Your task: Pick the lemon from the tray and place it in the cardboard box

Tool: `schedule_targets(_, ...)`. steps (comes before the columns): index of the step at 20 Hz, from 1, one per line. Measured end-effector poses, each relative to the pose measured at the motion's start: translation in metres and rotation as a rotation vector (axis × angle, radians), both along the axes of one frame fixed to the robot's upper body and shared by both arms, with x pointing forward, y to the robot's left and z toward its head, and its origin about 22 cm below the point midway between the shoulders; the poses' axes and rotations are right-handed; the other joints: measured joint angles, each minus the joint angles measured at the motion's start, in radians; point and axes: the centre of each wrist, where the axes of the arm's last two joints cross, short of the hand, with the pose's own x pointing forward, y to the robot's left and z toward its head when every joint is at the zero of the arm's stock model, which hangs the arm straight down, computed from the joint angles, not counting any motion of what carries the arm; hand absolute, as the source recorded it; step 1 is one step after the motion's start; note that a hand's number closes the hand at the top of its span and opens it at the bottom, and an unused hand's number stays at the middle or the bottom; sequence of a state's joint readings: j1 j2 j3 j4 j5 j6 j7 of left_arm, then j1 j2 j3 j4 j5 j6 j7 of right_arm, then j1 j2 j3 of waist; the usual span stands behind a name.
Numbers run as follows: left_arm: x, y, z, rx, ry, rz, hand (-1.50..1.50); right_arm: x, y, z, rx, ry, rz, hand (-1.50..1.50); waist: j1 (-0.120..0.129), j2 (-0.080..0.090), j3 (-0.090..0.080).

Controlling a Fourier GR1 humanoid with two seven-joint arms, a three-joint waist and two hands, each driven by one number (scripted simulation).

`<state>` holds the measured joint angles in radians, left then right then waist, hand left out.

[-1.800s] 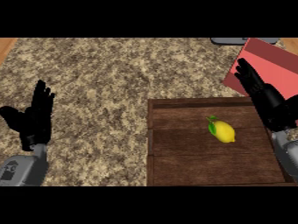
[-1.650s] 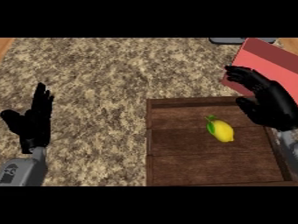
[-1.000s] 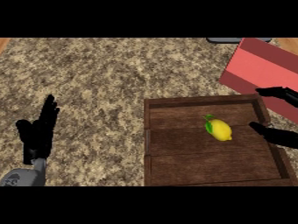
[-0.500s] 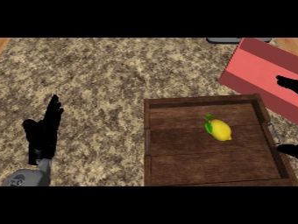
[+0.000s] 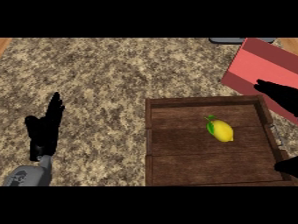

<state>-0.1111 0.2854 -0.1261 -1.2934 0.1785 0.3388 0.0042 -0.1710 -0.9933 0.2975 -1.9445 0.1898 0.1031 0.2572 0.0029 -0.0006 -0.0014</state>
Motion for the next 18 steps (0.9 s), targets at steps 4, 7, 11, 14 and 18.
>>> schedule_targets(4, -0.001, 0.004, -0.003, -0.001, 0.000, 0.004, 0.00, -0.006, 0.019, -0.004, -0.081, 0.057, -0.030, -1.50, 0.000, 0.000, 0.000)
schedule_targets(7, -0.007, 0.000, -0.001, -0.008, 0.002, -0.007, 0.00, -0.004, 0.033, -0.012, -0.133, 0.103, -0.058, -1.50, 0.005, 0.000, 0.000)
schedule_targets(11, -0.005, 0.007, 0.000, -0.005, -0.002, -0.001, 0.00, -0.003, 0.052, -0.023, -0.158, 0.137, -0.076, -1.50, 0.003, 0.000, 0.001)
schedule_targets(14, -0.001, 0.007, 0.000, -0.007, -0.001, 0.002, 0.00, -0.003, 0.070, -0.026, -0.156, 0.160, -0.076, -1.50, 0.001, 0.001, 0.001)
schedule_targets(18, -0.007, 0.003, -0.001, -0.007, 0.001, -0.001, 0.00, 0.004, 0.078, -0.027, -0.169, 0.172, -0.103, -1.50, 0.001, 0.000, 0.001)
